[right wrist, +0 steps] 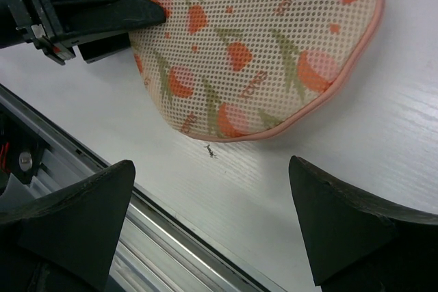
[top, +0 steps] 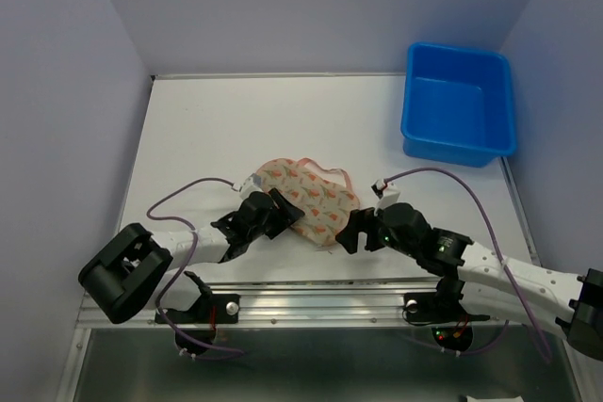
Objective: Unzip the laundry bag and remove the bra
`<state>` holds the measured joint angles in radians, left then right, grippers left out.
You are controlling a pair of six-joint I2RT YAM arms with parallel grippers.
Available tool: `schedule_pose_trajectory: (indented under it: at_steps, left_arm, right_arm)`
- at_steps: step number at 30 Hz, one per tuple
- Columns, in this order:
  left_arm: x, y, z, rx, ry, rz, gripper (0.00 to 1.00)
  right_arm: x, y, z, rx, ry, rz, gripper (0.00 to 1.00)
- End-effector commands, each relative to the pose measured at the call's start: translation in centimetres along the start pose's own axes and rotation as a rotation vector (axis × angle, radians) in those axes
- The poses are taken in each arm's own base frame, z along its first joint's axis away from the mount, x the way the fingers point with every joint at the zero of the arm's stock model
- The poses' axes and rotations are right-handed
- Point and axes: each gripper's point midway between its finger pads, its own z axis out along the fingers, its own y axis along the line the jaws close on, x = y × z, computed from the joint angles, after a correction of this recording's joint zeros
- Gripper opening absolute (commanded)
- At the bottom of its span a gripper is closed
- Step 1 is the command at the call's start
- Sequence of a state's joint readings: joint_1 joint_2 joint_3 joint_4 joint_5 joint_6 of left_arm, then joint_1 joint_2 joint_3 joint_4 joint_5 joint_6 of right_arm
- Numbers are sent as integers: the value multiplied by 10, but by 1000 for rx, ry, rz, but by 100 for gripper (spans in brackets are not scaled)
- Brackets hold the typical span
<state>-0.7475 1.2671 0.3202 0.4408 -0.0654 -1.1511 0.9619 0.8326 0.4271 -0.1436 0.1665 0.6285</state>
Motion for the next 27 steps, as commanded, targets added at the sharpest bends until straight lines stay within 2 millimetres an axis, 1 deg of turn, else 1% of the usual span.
schedule_pose_trajectory:
  at_steps: [1,2,3,4,6,7,8,9,10,11,13,14,16,17,18,19,21,27]
  left_arm:
    - [-1,-22,6,53,-14,-35,58]
    - [-2,-23,6,55,-19,-53,45]
    - [-3,-27,6,65,-22,-61,38]
    - [-5,-32,4,81,-26,-69,28]
    - [-8,-41,2,100,-38,-87,19]
    - [-9,-45,0,111,-44,-92,17]
    - [-12,-52,-2,127,-57,-115,13]
    - [-13,-56,-4,132,-62,-127,10]
    - [-14,-58,-4,134,-64,-139,7]
    - [-15,-66,-6,148,-71,-164,5]
    - [-15,-72,-7,157,-73,-183,4]
    - [-18,-78,-8,165,-83,-192,4]
    - [-18,-82,-8,162,-87,-213,3]
    - [-21,-86,-8,166,-98,-219,3]
    - [-21,-87,-8,164,-100,-223,3]
    - [-21,-88,-8,160,-101,-230,3]
    - [-24,-94,-9,164,-113,-236,3]
    - [-27,-97,-9,150,-125,-267,3]
  right_arm:
    - [-3,9,4,-56,-24,2,100]
    - [2,7,5,-60,-17,3,100]
    - [4,6,6,-59,-14,2,100]
    - [6,5,7,-56,-9,3,100]
    - [12,5,9,-60,12,-1,100]
    - [13,6,10,-65,15,-3,100]
    - [16,6,10,-75,27,-3,99]
    - [12,11,11,-97,6,0,97]
    - [11,13,11,-108,2,3,95]
    - [8,20,11,-143,-9,7,90]
    - [10,23,14,-160,-8,14,85]
    - [6,28,15,-182,-21,14,79]
    - [5,30,18,-189,-25,19,75]
    - [4,32,21,-194,-29,18,70]
    - [7,35,22,-203,-23,13,68]
    - [10,33,26,-195,-18,12,66]
    - [4,34,30,-192,-43,17,63]
    - [-8,19,36,-118,-135,35,52]
